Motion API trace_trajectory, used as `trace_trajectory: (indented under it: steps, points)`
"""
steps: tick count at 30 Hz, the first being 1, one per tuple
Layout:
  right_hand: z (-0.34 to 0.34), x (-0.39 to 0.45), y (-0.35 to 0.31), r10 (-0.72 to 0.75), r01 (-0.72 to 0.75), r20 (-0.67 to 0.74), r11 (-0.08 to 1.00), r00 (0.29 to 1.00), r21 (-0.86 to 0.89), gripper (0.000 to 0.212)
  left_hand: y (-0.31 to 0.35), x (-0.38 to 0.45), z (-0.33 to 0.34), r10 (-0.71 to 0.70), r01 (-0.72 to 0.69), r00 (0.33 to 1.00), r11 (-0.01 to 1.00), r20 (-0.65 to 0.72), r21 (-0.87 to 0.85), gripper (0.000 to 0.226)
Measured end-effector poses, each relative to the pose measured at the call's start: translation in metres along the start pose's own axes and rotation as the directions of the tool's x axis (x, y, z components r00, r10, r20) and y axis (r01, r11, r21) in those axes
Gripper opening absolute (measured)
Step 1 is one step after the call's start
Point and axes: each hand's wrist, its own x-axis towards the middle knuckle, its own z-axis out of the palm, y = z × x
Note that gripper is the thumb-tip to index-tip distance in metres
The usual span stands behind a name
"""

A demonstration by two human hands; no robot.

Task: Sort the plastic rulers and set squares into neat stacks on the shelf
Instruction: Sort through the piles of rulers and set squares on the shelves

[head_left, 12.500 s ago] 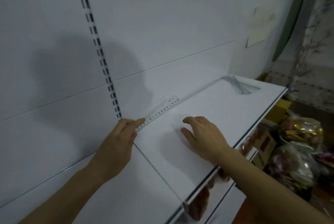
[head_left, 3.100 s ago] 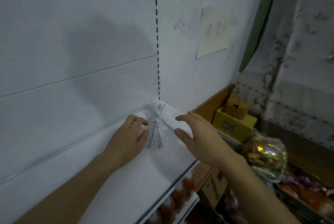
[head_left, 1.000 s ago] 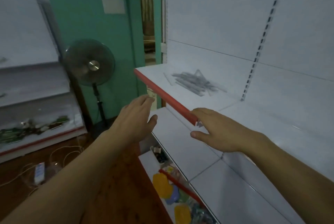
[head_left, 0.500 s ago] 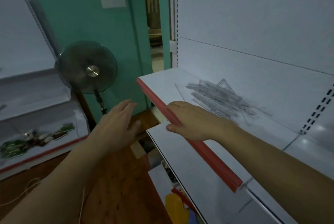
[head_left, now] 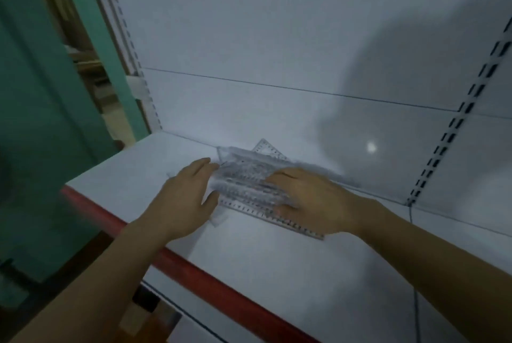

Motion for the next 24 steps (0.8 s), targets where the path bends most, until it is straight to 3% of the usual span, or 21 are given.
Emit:
trace_trajectory:
  steps: [5, 11, 15, 19, 24]
  points:
    - [-0.004, 0.020, 0.006, 0.263, -0.260, -0.074, 0.964, 0.962, 0.050, 0.050, -0.022, 0.075, 0.004, 0.222, -0.216, 0.975, 0.967, 0.025, -0.136, 0.057]
    - [0.010, 0.052, 0.002, 0.542, -0.545, -0.104, 0.838, 0.834, -0.010, 0.035, -0.044, 0.125, 0.020, 0.392, -0.377, 0.920, 0.897, 0.023, -0.232, 0.060]
    - [0.031, 0.061, -0.002, 0.599, -0.614, -0.167, 0.788, 0.783, -0.051, 0.038, -0.050, 0.141, 0.034, 0.463, -0.448, 0.886, 0.849, -0.014, -0.280, 0.051]
    - [0.038, 0.066, -0.003, 0.612, -0.632, -0.238, 0.775, 0.754, -0.009, 0.021, -0.054, 0.145, 0.042, 0.455, -0.455, 0.886, 0.813, -0.090, -0.363, 0.039]
    - [0.043, 0.064, -0.007, 0.611, -0.622, -0.295, 0.780, 0.735, 0.067, 0.018, -0.061, 0.143, 0.046, 0.505, -0.490, 0.858, 0.752, -0.094, -0.441, 0.029]
